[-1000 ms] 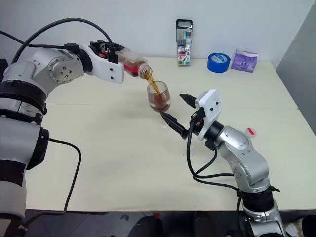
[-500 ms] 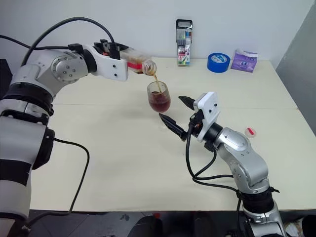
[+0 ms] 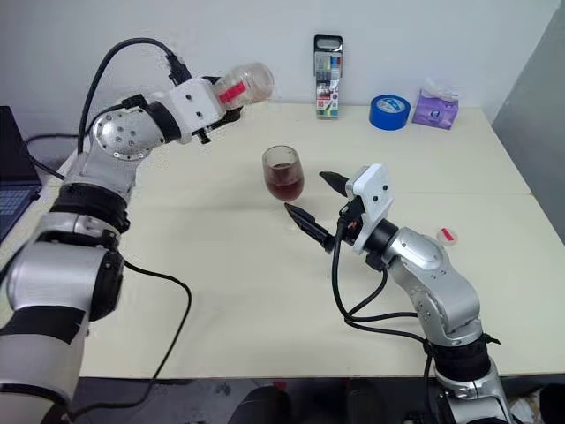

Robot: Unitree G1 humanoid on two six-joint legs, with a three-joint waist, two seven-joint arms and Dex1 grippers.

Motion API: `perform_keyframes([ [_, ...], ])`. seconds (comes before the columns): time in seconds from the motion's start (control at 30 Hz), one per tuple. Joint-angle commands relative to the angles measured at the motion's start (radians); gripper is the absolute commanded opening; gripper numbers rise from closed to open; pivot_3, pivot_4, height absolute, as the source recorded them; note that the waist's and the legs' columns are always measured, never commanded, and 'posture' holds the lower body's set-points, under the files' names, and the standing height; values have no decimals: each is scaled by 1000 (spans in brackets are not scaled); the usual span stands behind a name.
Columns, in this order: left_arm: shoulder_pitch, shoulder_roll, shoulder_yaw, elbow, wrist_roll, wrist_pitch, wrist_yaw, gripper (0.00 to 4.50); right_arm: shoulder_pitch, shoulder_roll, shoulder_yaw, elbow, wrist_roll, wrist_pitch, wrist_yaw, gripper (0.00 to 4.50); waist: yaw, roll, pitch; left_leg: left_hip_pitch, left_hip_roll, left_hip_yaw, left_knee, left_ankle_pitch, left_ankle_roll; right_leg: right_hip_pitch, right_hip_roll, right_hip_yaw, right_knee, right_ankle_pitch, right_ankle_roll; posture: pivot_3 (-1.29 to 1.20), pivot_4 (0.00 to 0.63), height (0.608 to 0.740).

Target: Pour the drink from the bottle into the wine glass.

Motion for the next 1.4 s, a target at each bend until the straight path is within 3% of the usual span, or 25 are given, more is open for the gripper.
perform_keyframes([
  [0.03,125,-29,189,-244,-180,245,120,1696,11,-54,-20,-60,28,-13,67,4500,-1,0,0,0,0,0,0,0,0,0,0,1,0,0,0,0,150,740],
  [0.2,398,-128,368,-549,-328,503,283,1696,113,-174,-38,-85,65,-57,224,4500,-2,-1,-2,1,1,-1,0,0,0,1,0,1,1,0,0,0,150,740],
  [0.43,659,-261,430,-752,-446,611,323,1696,161,-212,-35,-52,65,-107,310,4500,10,-1,-2,1,0,-2,8,0,0,2,0,0,6,0,0,0,150,740],
  [0.67,766,-294,432,-714,-482,558,284,1696,152,-178,-28,-33,54,-111,298,4500,11,-1,-3,3,0,-2,12,0,1,3,0,1,14,0,0,0,150,740],
  [1.2,810,-301,412,-543,-477,431,227,1696,149,-135,4,-69,40,-79,225,4500,11,-2,-3,3,0,-2,12,-1,3,3,0,0,14,0,0,0,150,740],
  [1.4,831,-299,416,-557,-492,430,225,3683,144,-136,7,-84,51,-57,206,4500,11,-2,-3,3,0,-2,12,-2,3,3,0,1,14,0,0,0,150,740],
])
